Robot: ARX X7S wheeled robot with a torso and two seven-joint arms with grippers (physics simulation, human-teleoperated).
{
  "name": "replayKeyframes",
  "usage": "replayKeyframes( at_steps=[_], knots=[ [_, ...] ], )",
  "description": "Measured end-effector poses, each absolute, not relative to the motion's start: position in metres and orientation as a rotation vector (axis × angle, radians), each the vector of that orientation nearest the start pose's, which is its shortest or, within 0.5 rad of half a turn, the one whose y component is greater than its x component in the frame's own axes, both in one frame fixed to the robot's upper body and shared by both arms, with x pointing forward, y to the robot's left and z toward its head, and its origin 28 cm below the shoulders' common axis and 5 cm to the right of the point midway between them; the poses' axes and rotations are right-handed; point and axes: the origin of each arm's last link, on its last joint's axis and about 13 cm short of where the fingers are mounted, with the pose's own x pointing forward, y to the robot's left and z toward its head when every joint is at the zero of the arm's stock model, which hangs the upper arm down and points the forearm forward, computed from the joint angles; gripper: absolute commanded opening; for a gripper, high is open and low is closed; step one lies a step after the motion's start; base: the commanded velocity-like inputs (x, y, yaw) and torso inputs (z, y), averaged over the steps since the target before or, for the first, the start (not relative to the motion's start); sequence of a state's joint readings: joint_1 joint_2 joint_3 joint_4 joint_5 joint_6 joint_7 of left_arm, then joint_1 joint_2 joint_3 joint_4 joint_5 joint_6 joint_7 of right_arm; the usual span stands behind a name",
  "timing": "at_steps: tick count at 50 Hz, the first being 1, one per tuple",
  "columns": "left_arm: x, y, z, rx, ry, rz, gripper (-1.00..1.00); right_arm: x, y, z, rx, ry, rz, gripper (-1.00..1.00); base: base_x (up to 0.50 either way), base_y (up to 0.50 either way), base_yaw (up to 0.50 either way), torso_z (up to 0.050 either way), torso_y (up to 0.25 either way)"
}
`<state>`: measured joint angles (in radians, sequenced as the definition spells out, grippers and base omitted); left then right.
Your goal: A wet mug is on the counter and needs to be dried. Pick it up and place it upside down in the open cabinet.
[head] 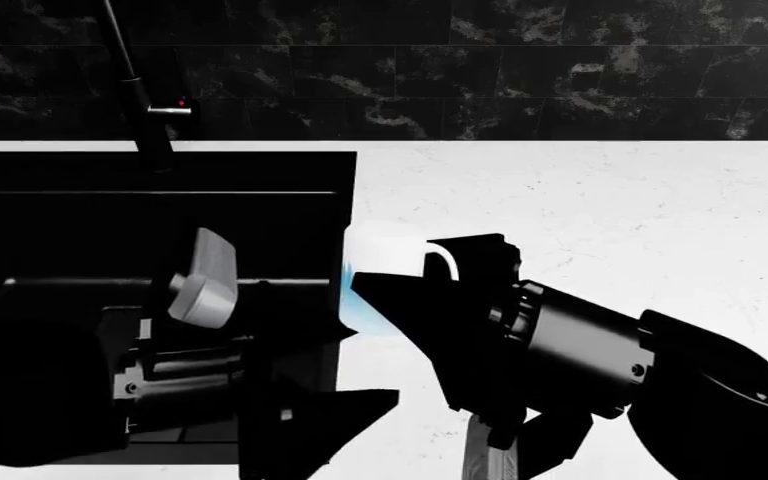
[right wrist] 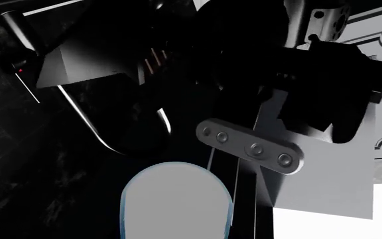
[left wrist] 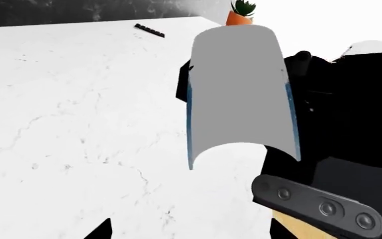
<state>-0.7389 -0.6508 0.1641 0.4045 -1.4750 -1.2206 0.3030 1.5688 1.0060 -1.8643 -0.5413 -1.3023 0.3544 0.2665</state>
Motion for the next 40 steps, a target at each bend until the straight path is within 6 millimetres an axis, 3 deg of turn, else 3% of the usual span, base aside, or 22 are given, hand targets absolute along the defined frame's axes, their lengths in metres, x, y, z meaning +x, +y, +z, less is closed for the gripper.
replayKeyframes(
  at_steps=[26,40],
  knots=[
    [0.24,0.243,0.238,-0.147,0.315,-1.269,1.0,0.237,-0.124,0.26,-2.193,-1.608,0.118,-1.0,0.0,0.0,0.0,0.0,0.0],
    [0.244,0.242,0.241,-0.141,0.318,-1.27,1.0,0.235,-0.125,0.258,-2.186,-1.603,0.115,-1.0,0.0,0.0,0.0,0.0,0.0]
  ],
)
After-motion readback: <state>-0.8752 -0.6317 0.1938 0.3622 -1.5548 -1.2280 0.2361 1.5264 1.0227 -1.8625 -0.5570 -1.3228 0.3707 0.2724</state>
